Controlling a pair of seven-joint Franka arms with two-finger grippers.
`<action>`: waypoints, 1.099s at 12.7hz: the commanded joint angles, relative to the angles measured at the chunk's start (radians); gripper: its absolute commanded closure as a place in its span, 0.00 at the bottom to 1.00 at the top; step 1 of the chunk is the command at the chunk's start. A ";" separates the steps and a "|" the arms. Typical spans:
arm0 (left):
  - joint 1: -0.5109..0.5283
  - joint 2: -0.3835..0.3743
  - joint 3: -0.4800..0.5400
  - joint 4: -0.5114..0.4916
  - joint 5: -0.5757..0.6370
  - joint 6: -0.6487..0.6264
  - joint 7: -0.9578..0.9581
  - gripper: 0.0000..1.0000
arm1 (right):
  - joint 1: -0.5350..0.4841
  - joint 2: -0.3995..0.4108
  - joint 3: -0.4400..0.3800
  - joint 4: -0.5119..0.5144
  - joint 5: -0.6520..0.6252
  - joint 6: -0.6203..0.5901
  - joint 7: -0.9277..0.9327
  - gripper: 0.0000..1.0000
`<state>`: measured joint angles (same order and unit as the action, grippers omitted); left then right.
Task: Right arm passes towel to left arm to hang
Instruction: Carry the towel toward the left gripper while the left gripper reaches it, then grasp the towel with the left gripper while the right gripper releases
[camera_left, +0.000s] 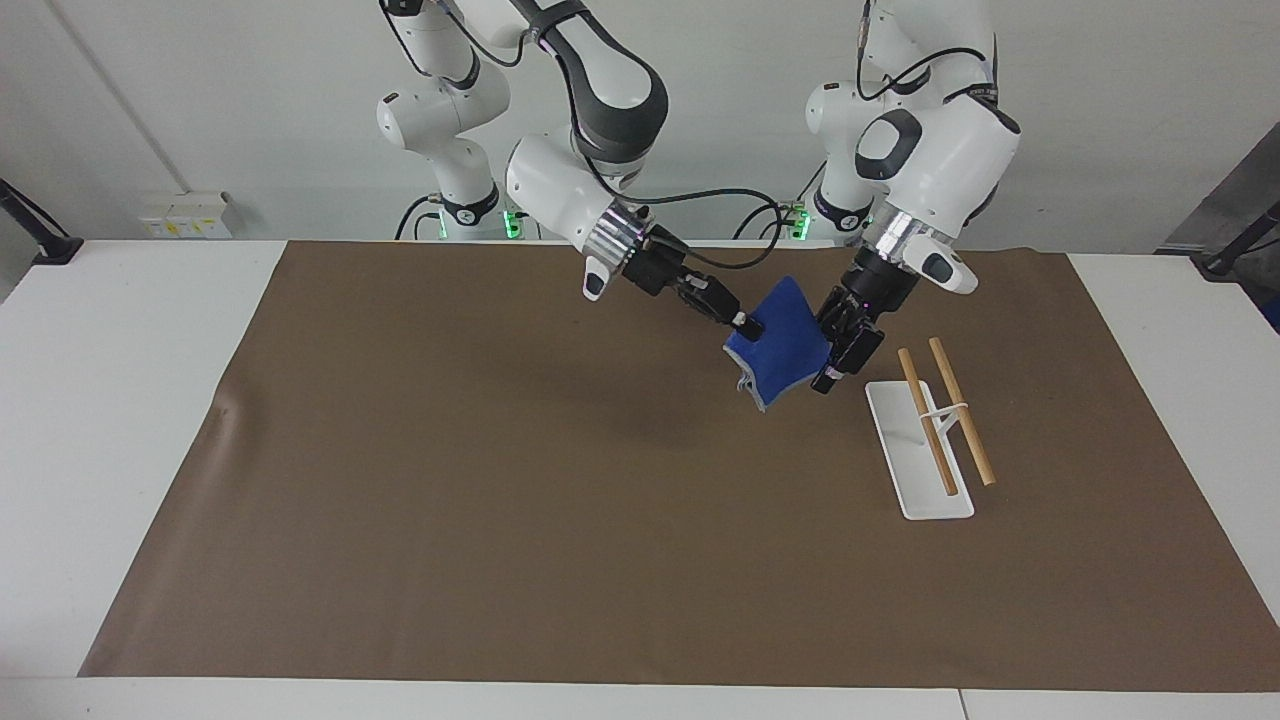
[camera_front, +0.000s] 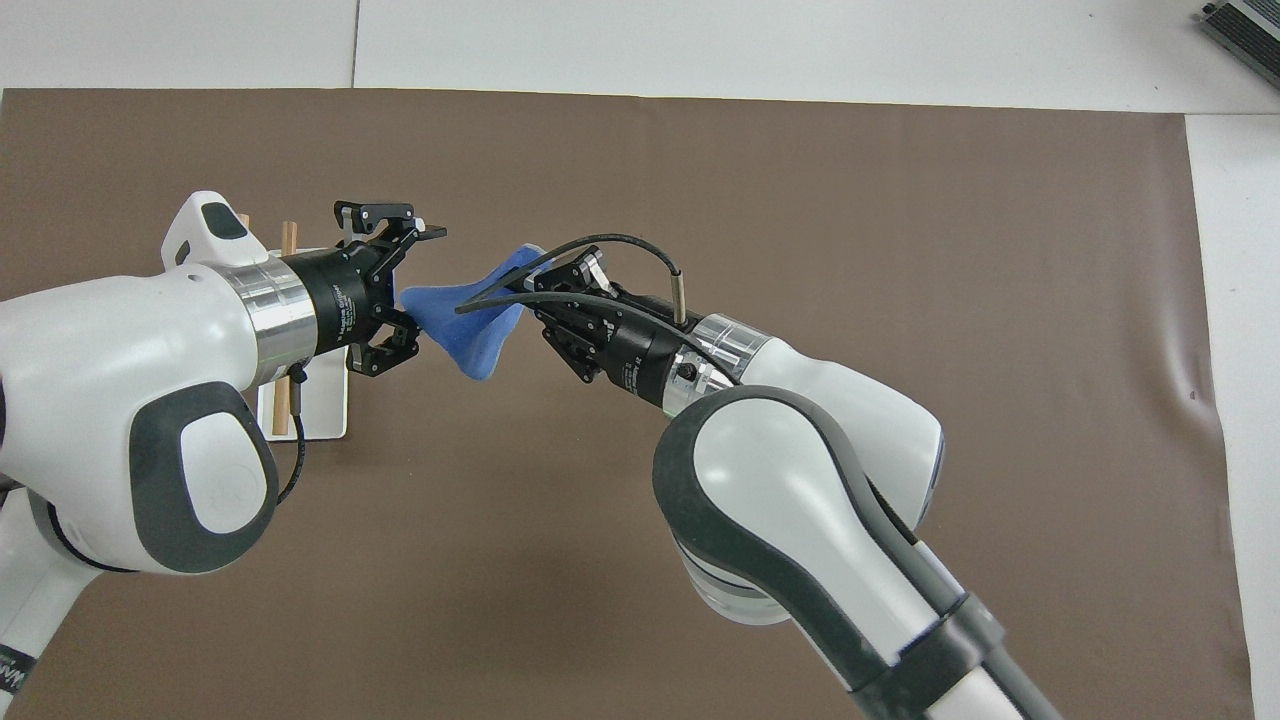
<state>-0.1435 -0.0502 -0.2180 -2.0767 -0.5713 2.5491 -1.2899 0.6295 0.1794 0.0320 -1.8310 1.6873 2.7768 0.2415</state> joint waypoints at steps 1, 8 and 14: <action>-0.008 0.000 0.011 -0.011 -0.019 0.020 0.009 0.62 | -0.002 0.009 0.009 0.018 0.023 0.029 0.016 1.00; 0.010 0.001 0.014 -0.013 -0.019 0.011 0.165 1.00 | -0.002 0.009 0.009 0.013 0.023 0.030 0.015 1.00; 0.033 0.020 0.045 0.001 -0.019 0.036 0.222 1.00 | -0.004 0.009 0.009 0.006 0.006 0.059 -0.005 0.00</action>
<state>-0.1186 -0.0393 -0.1870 -2.0766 -0.5713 2.5600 -1.1001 0.6297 0.1823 0.0320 -1.8313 1.6876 2.7917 0.2419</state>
